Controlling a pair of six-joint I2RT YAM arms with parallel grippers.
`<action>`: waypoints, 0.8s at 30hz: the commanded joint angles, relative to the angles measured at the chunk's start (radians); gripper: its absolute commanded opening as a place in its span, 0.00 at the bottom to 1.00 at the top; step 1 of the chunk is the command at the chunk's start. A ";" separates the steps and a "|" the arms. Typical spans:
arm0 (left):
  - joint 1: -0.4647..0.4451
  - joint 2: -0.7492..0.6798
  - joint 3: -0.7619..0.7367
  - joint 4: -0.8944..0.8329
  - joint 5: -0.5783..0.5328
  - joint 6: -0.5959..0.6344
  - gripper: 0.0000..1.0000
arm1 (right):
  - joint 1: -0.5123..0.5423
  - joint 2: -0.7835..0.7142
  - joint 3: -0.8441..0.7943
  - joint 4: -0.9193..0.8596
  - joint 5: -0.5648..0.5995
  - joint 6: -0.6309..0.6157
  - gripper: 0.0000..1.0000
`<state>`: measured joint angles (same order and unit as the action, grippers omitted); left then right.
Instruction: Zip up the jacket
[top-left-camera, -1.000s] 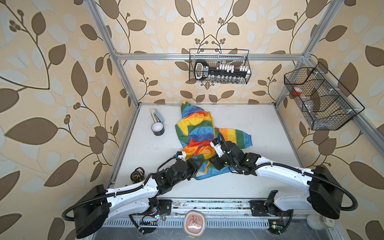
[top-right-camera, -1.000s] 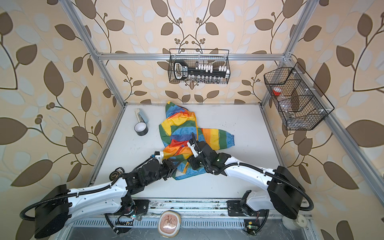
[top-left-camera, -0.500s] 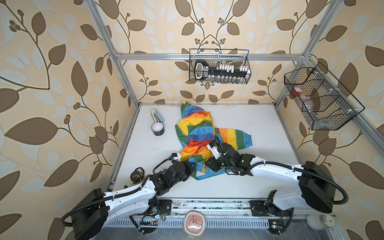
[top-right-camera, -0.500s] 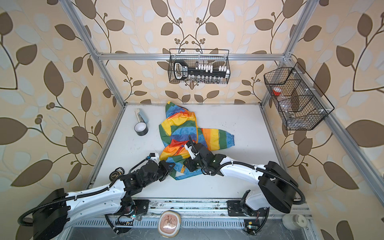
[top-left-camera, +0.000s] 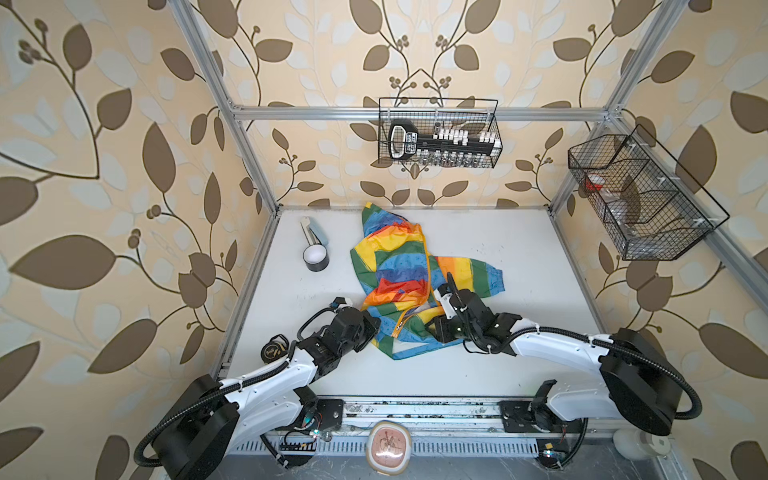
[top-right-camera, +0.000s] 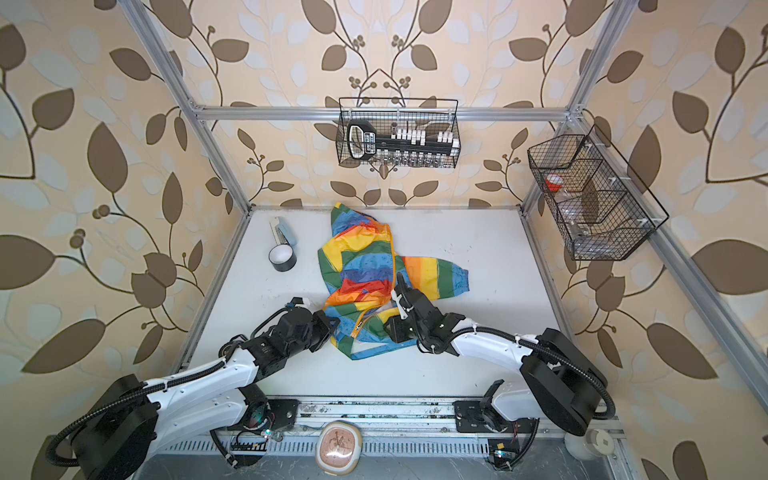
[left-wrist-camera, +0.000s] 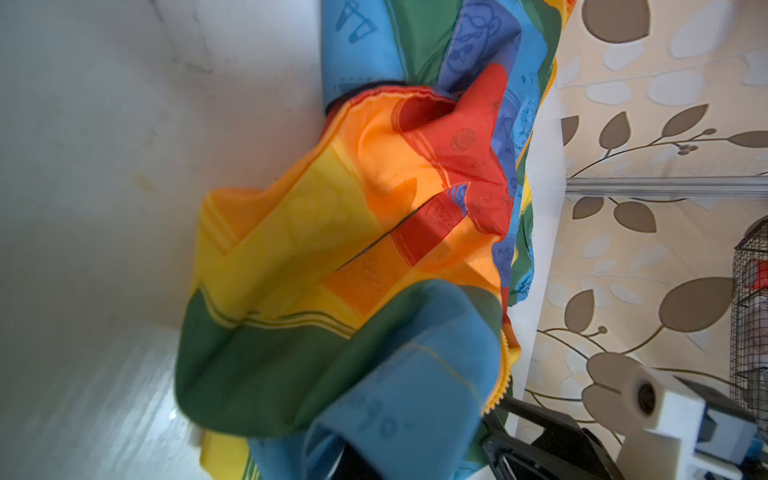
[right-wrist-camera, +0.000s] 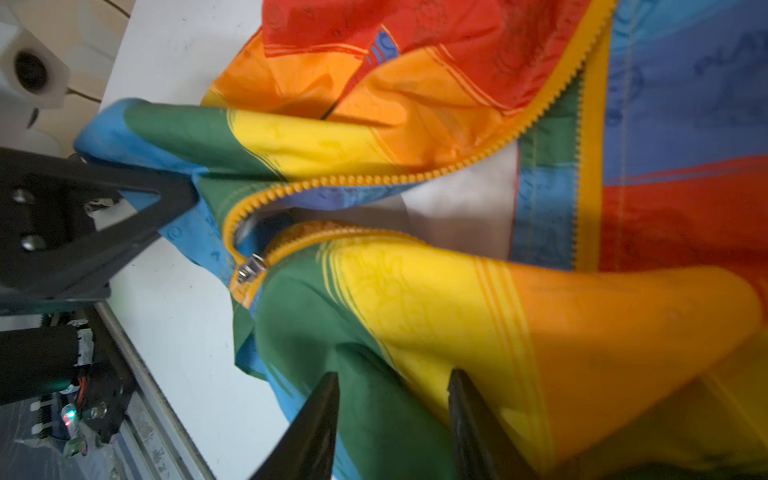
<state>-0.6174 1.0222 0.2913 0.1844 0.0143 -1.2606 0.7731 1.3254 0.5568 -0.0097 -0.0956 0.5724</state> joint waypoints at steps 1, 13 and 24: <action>0.056 0.043 0.054 0.026 0.079 0.094 0.00 | -0.007 -0.052 -0.080 0.026 0.039 0.070 0.40; 0.228 0.163 0.207 -0.058 0.260 0.300 0.00 | 0.073 0.120 -0.129 0.289 0.039 0.240 0.32; 0.346 0.206 0.391 -0.270 0.428 0.480 0.00 | 0.123 0.259 0.040 0.355 0.012 0.267 0.33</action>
<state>-0.2741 1.2106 0.6415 -0.0216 0.3431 -0.8516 0.9009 1.5970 0.5747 0.3344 -0.0746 0.8249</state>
